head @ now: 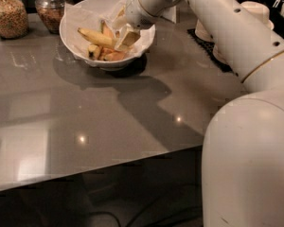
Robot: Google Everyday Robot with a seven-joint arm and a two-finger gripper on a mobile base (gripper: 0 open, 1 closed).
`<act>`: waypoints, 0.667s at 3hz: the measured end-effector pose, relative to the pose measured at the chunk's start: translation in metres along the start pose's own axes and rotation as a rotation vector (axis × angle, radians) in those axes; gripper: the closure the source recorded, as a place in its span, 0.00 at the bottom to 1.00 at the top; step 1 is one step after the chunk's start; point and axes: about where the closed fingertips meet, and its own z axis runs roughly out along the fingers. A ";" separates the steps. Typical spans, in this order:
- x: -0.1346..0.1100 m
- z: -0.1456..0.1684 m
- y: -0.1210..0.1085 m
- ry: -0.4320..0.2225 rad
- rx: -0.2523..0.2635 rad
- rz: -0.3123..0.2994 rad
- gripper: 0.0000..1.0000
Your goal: Pick banana from white bowl
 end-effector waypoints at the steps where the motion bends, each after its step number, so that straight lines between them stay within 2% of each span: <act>1: 0.004 0.017 -0.002 0.002 -0.025 0.001 0.36; 2: 0.012 0.031 -0.002 0.013 -0.045 0.008 0.38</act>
Offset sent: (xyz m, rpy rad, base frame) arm 0.0300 0.0058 -0.0387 -0.0479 0.0557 -0.0020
